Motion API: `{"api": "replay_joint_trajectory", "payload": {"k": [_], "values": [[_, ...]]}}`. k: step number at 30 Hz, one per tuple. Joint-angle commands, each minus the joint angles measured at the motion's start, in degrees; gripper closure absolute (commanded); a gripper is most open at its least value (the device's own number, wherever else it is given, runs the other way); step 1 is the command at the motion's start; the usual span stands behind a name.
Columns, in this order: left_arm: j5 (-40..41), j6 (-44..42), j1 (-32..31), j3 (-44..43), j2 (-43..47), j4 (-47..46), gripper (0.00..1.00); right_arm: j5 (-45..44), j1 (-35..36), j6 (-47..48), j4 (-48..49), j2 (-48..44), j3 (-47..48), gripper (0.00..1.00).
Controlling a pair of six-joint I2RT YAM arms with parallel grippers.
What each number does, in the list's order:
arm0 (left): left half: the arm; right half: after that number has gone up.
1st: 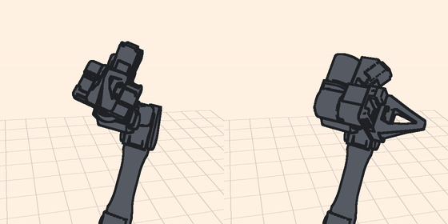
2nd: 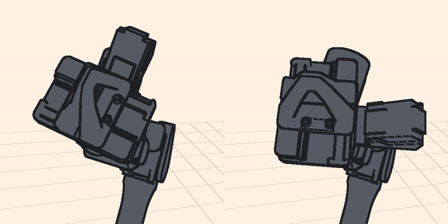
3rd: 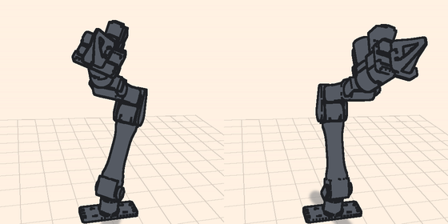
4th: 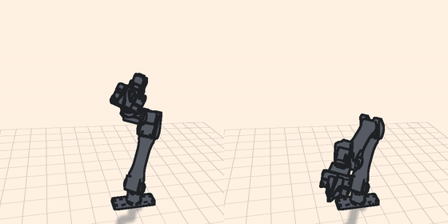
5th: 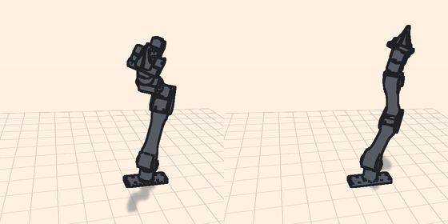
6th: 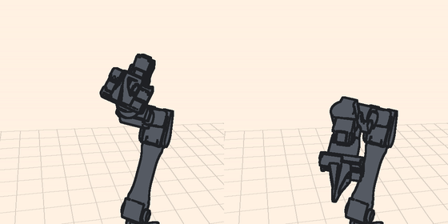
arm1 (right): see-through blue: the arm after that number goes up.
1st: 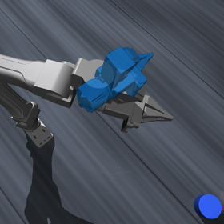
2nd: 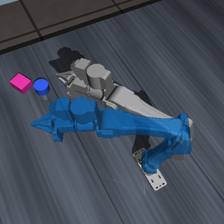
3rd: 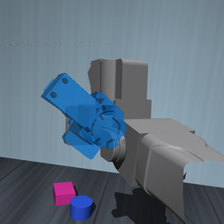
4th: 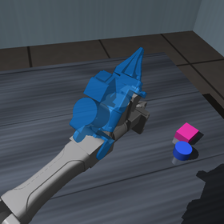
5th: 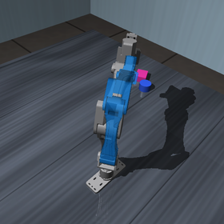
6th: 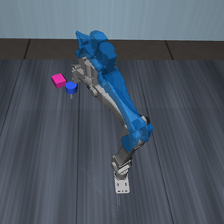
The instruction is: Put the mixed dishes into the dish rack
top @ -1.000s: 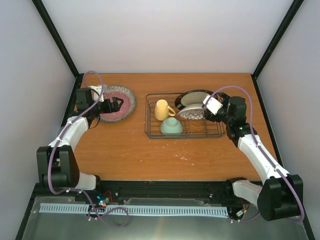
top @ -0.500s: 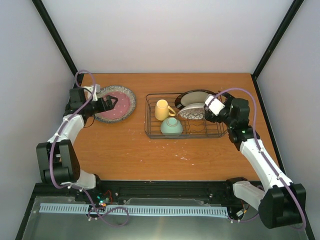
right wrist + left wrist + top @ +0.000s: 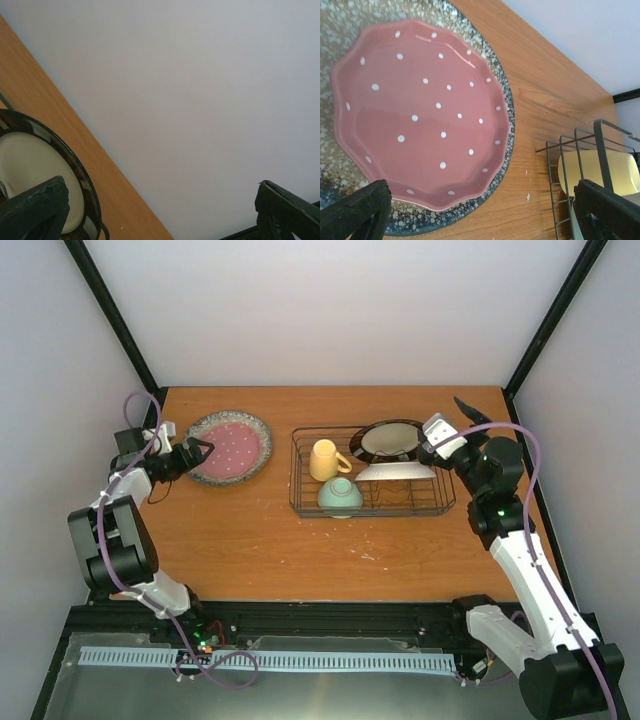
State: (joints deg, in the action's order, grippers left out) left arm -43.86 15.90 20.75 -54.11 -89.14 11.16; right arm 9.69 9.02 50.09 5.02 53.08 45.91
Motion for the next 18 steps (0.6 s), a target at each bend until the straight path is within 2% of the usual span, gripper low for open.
{"api": "replay_joint_trajectory", "payload": {"k": [1, 6, 12, 16, 18], "values": [[-2.3, -1.6, 0.2, -1.3, -3.1, 2.1, 0.0, 0.7, -0.3, -1.7, -0.6, -3.2, 2.4, 0.0], [-2.3, -2.8, 0.4, -2.2, -6.7, 3.7, 0.0, 3.9, -0.3, -8.9, -5.1, -6.0, 5.8, 0.0], [1.5, -3.5, 0.4, -5.0, -8.3, 5.2, 0.0, 4.6, -0.3, -18.2, -14.5, -4.4, 11.2, 0.0], [5.3, -4.5, 0.4, -6.8, -9.5, 5.9, 0.0, 5.3, -0.3, -20.6, -17.2, -4.0, 12.0, 0.04], [6.0, -5.0, 0.4, -8.0, -10.9, 6.6, 0.01, 5.4, -0.3, -21.5, -17.7, -4.2, 12.1, 0.09]]}}
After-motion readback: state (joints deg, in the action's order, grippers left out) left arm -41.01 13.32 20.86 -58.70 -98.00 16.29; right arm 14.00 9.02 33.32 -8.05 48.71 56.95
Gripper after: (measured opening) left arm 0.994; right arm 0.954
